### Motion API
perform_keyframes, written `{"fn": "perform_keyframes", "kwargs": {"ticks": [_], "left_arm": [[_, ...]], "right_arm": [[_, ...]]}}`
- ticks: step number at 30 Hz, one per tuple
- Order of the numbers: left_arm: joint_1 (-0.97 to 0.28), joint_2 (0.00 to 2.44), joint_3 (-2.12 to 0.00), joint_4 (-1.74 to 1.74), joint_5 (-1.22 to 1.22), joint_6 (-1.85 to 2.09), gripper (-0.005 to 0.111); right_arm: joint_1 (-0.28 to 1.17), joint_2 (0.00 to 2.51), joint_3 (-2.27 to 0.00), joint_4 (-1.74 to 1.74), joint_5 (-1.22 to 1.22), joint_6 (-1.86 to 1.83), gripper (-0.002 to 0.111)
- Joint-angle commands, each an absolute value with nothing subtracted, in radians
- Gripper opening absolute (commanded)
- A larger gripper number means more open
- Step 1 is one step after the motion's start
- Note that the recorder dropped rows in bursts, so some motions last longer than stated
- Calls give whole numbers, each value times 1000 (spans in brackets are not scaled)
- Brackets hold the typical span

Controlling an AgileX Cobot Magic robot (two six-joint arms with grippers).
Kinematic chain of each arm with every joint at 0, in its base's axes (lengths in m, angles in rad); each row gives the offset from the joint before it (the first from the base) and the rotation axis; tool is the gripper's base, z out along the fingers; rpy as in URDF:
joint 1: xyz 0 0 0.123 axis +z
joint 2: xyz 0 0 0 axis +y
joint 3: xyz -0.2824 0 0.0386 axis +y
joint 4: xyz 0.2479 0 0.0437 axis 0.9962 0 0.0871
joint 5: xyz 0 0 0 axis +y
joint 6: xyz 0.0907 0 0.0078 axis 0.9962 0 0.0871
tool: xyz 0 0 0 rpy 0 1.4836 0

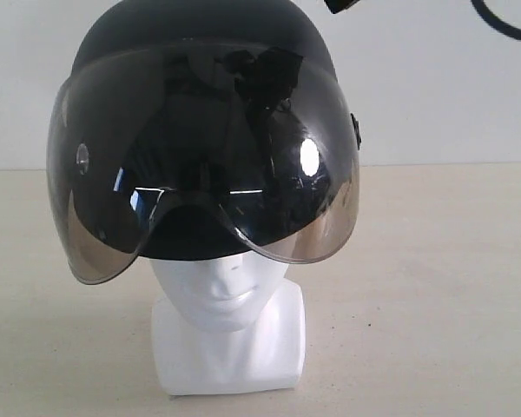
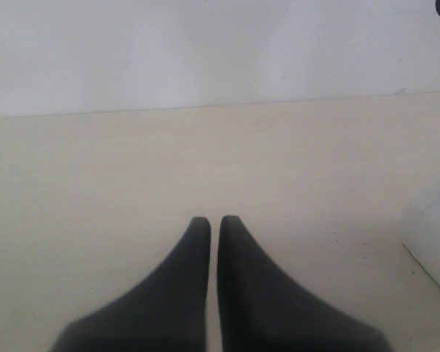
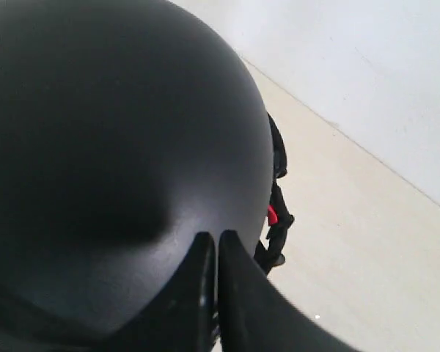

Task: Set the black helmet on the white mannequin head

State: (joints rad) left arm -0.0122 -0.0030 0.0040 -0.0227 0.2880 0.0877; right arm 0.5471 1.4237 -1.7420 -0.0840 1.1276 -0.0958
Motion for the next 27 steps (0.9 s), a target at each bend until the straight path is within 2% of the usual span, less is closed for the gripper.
{"fn": "perform_keyframes", "kwargs": {"ticks": [1, 5, 21, 27], "left_arm": [[-21, 0, 0, -33, 284, 87, 4], [-21, 0, 0, -33, 284, 87, 4], [-21, 0, 0, -33, 284, 87, 4], [-21, 0, 0, -33, 284, 87, 4]], "right_arm": [[549, 1441, -1741, -66, 1143, -92, 3], [549, 1482, -1732, -120, 1221, -73, 3], [549, 1503, -1587, -175, 1209, -24, 3], [549, 1474, -1594, -348, 1199, 49, 3]]}}
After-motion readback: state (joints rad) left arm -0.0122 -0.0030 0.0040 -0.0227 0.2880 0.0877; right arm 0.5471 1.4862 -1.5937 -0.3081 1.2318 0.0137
